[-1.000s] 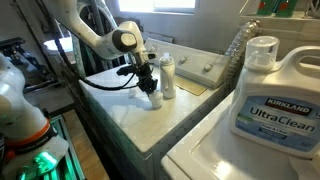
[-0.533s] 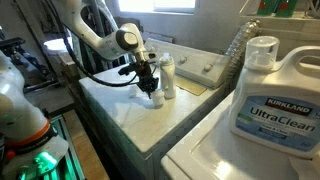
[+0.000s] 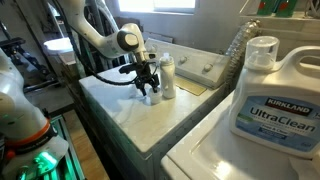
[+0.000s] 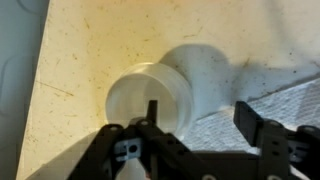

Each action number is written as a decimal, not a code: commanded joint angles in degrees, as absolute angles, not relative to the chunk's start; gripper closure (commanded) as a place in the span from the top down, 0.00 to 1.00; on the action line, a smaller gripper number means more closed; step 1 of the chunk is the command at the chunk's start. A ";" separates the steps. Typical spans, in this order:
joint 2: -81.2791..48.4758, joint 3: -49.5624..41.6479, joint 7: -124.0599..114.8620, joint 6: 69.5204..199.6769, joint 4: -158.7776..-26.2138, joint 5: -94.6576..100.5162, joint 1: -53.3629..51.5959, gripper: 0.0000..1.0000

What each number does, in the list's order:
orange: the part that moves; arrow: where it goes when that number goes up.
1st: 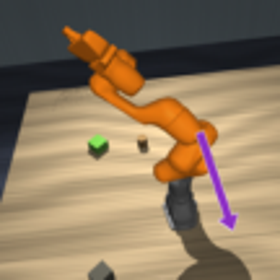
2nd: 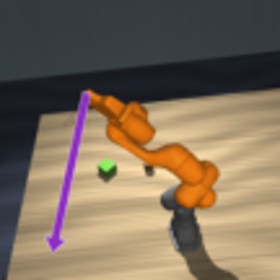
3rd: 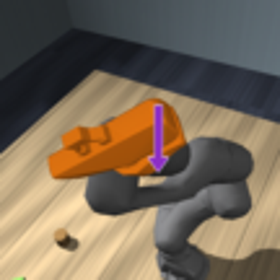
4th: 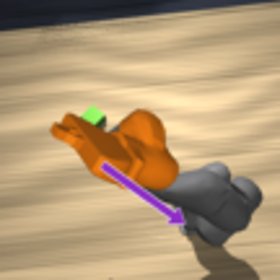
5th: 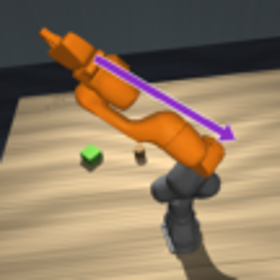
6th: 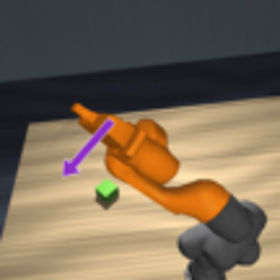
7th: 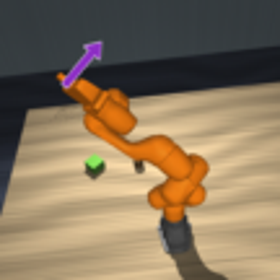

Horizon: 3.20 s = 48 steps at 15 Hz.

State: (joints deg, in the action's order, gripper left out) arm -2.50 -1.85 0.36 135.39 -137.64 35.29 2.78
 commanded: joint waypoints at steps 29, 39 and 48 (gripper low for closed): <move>-6.53 0.50 2.53 131.96 -135.36 54.58 -0.29 0.03; -7.78 4.16 3.79 122.09 -135.36 56.00 -4.37 0.58; -5.24 5.63 5.42 126.93 -134.90 47.42 -3.99 1.00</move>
